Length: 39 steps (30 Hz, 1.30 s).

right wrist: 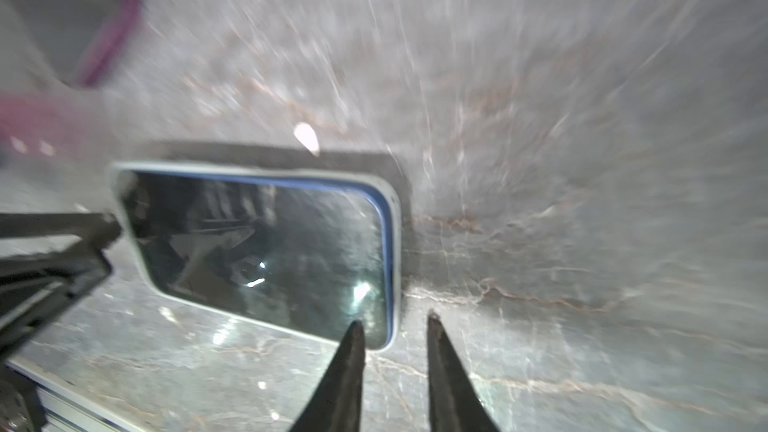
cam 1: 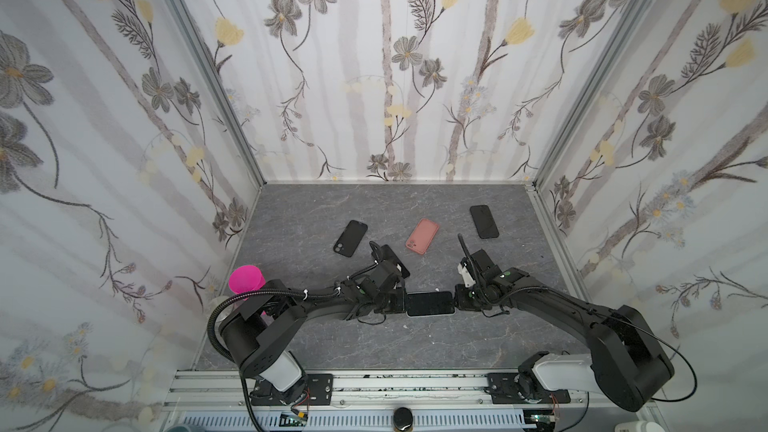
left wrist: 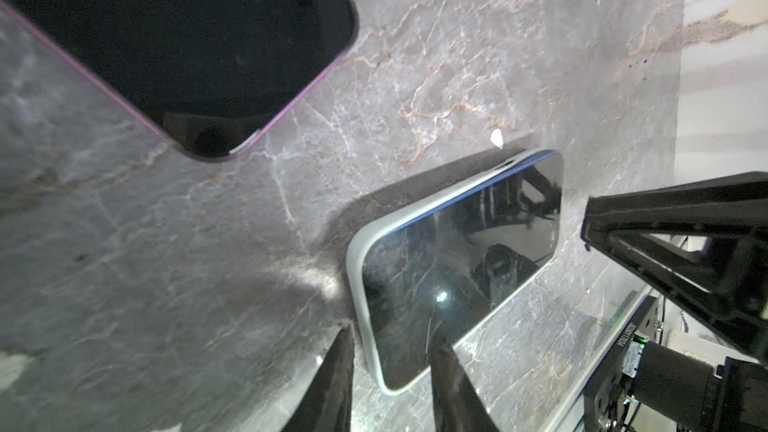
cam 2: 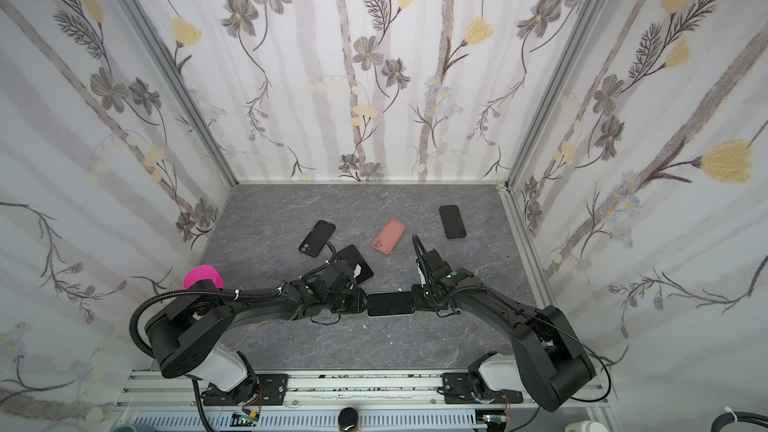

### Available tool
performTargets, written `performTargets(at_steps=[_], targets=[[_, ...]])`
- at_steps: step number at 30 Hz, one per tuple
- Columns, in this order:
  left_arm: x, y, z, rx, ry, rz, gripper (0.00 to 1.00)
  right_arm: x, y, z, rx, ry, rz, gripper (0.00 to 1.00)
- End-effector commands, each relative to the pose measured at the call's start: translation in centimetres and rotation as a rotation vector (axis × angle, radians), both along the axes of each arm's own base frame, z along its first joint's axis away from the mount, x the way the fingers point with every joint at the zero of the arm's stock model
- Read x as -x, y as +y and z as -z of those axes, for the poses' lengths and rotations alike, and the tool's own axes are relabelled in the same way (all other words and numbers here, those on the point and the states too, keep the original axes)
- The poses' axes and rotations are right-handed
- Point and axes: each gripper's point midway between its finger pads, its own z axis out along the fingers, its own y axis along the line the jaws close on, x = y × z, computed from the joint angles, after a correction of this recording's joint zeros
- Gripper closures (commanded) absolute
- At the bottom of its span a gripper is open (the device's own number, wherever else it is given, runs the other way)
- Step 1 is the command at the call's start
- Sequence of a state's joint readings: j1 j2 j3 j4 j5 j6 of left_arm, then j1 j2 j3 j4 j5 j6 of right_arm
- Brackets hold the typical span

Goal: Put the phone into the phone case

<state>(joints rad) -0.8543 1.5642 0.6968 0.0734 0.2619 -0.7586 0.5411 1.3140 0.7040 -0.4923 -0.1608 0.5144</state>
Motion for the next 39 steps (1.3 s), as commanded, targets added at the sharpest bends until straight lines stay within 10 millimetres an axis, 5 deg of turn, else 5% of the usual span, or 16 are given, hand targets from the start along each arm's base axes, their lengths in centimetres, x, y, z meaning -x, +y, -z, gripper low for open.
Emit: performTargets(at_steps=[1, 14, 39], targets=[[-0.9, 0.5, -0.8, -0.019, -0.039, -0.016, 0.68, -1.0, -0.3, -1.7, 0.033, -0.043, -0.001, 0.61], [-1.3, -0.3, 0.0, -0.021, -0.022, 0.008, 0.69, -3.1, 1.1, -0.9, 0.001, -0.022, -0.069, 0.74], [-1.1, -0.4, 1.9, -0.063, 0.012, 0.039, 0.79, -1.8, 1.0, 2.8, 0.03, 0.095, -0.124, 0.93]])
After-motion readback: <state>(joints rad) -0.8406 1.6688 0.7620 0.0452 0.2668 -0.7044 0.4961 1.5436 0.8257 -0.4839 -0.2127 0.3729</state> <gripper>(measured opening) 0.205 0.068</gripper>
